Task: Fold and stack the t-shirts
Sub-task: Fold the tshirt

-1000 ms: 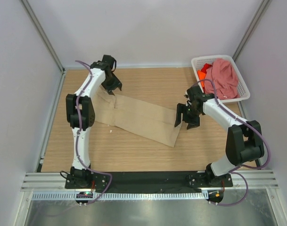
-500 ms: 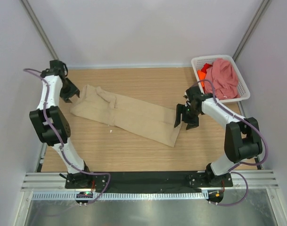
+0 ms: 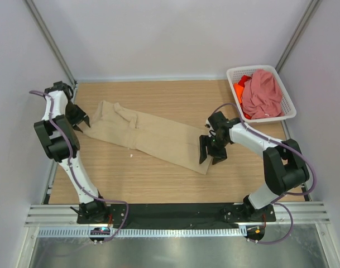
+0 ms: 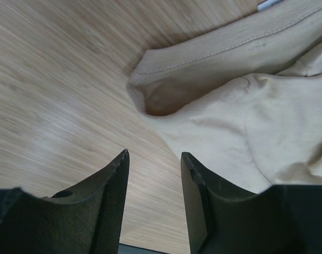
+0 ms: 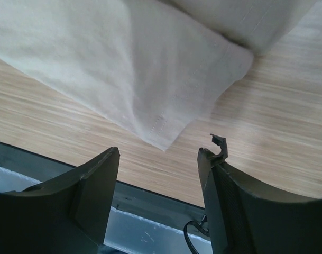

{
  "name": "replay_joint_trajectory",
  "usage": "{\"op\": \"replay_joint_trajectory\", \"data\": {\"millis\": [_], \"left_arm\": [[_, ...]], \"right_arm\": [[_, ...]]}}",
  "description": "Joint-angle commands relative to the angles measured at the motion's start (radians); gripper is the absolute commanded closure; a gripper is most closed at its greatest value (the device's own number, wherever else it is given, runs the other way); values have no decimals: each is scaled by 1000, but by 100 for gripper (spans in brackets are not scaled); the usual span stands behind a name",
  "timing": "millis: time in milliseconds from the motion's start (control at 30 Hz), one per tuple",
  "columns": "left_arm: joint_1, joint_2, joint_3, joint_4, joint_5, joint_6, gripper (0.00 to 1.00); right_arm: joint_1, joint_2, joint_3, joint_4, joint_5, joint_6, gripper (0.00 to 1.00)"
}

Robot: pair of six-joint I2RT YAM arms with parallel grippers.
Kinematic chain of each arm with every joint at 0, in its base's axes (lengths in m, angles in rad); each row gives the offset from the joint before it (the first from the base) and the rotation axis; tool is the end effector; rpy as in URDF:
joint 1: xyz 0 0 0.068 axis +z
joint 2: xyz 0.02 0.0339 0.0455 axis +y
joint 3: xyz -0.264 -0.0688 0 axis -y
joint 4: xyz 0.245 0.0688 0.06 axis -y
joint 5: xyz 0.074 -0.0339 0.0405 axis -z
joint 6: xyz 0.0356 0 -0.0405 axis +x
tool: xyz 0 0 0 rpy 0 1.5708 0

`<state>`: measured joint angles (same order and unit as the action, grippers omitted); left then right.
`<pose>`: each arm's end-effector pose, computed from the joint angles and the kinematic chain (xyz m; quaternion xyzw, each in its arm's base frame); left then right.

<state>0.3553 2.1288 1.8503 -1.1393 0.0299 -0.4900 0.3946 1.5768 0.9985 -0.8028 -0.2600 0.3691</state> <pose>0.4021 0.1481 0.2195 -0.4079 0.9097 -0.0200 0.0752 0.2549 0.1161 0.1874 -0.0249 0.9869 0.1547 0.0391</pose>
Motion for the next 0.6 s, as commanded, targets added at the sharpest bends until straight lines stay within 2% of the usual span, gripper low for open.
{"op": "replay_joint_trajectory", "data": {"millis": [0,233,367,567], "left_arm": [[1,-7,38,-53,-25,42,54],[1,13,26,-51,-58,62,50],[2,23,17,-50,-64,67,50],[2,28,17,-50,-76,71,49]], "right_arm": [[29,-64,-37,4,33,25,31],[43,-70,-83,28,28,54,30],[55,-61,-112,79,-10,102,34],[61,-49,-139,111,-5,139,37]]}}
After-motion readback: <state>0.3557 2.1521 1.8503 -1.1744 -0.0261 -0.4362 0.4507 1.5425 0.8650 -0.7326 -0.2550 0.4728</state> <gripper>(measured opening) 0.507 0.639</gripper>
